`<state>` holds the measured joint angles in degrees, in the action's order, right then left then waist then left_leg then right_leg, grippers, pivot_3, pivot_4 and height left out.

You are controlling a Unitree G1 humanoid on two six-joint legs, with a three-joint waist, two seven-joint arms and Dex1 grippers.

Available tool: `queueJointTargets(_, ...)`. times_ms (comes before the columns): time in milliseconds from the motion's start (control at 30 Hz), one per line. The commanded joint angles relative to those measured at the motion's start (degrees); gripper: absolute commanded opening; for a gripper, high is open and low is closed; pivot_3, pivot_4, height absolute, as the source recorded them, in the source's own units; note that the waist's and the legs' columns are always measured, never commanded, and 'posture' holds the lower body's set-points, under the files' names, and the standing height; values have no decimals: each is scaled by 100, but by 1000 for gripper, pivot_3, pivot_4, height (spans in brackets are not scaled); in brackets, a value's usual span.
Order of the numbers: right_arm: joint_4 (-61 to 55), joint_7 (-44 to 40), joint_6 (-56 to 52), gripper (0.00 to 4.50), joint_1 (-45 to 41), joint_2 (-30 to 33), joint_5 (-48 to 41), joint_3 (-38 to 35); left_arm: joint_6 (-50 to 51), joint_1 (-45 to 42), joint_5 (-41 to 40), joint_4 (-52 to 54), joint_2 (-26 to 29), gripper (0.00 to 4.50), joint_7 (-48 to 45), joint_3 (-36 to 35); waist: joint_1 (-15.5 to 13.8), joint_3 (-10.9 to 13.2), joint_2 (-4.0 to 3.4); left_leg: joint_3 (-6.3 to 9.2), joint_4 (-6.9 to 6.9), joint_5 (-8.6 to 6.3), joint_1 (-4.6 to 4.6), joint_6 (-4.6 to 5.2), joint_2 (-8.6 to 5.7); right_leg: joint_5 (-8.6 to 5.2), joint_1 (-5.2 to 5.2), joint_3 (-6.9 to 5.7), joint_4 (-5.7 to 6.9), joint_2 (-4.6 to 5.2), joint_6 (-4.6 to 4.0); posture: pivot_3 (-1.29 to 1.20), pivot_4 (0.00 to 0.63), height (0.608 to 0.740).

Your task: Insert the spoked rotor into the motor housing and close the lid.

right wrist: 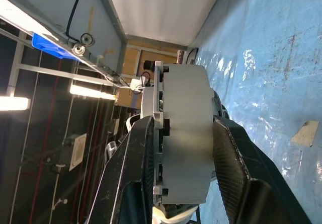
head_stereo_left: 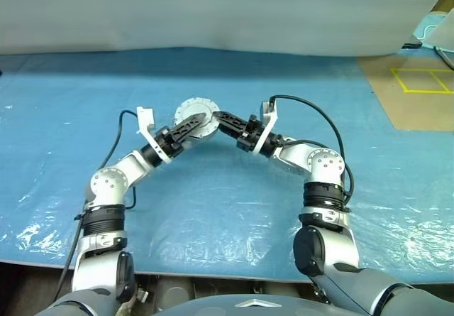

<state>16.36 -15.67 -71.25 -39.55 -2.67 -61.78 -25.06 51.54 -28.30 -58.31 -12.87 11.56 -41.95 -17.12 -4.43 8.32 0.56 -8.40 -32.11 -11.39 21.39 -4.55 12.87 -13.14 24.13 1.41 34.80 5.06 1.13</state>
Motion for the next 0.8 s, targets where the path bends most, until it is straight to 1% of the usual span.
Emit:
queueJointTargets(33, -371, -48, -35, 1292, -84, -48, -371, 16, -221, -216, 49, -229, -252, 4477, 136, -45, -1, 0, 0, 0, -2, 0, 0, 0, 0, 0, 0, 0, 1, 0, 0, 0, 150, 740)
queueJointTargets(233, -303, 110, -13, 1292, -66, -84, -406, -28, -472, -199, 23, -376, -418, 4477, 608, -441, 8, 2, 2, 2, -4, 0, 3, 1, 1, 1, 0, 1, 1, -1, 1, 0, 150, 740)
queueJointTargets(333, -259, 172, 3, 1292, -64, -117, -405, -42, -497, -96, -62, -267, -477, 3893, 600, -511, -11, 2, 3, 2, -6, 0, 5, 1, 0, 1, 0, -1, 1, 0, 1, 0, 150, 740)
queueJointTargets(367, -241, 196, 8, 1292, -68, -125, -404, -45, -433, -68, -149, -224, -491, 3576, 567, -533, -17, 2, 3, 2, -7, 0, 6, 1, 0, 1, 0, -1, 1, 0, 1, 0, 150, 740)
queueJointTargets(400, -228, 231, 33, 1292, -69, -125, -366, -32, -412, -23, -64, -142, -472, 3289, 582, -426, -14, 3, 3, 2, -7, 0, 6, 1, 0, 1, 0, -1, 1, 0, 1, 0, 150, 740)
queueJointTargets(433, -198, 280, 59, 1292, -76, -136, -346, -40, -429, -35, 88, -160, -474, 3021, 788, -343, -16, 3, 4, 2, -8, 0, 7, 1, 0, 1, 0, -1, 0, 0, 1, 0, 150, 740)
queueJointTargets(533, -190, 295, 134, 1292, -81, -123, -244, 22, -491, -36, 285, -178, -415, 2975, 751, -125, -29, 4, 4, 5, -10, 1, 8, 1, 1, 1, 0, -3, 3, 0, 1, 0, 150, 740)
queueJointTargets(667, -173, 298, 332, 1292, -105, -131, -95, 64, -844, 34, 1021, -283, -303, 2974, 881, 401, -32, 4, 5, 5, -11, 1, 8, 2, 1, 2, 0, -3, 3, 1, 3, 0, 150, 740)
queueJointTargets(733, -192, 276, 418, 1292, -98, -138, -48, 80, -902, 87, 808, -273, -346, 2974, 672, 278, -25, 5, 4, 5, -12, 1, 9, 2, 0, 2, 0, -3, 4, 1, 3, 0, 150, 740)
queueJointTargets(800, -232, 285, 491, 1292, -79, -139, 12, 115, -874, 79, 636, -237, -383, 2974, 710, 150, -9, 5, 4, 5, -11, 2, 9, 3, 1, 2, 0, -3, 3, 0, 3, 0, 150, 740)
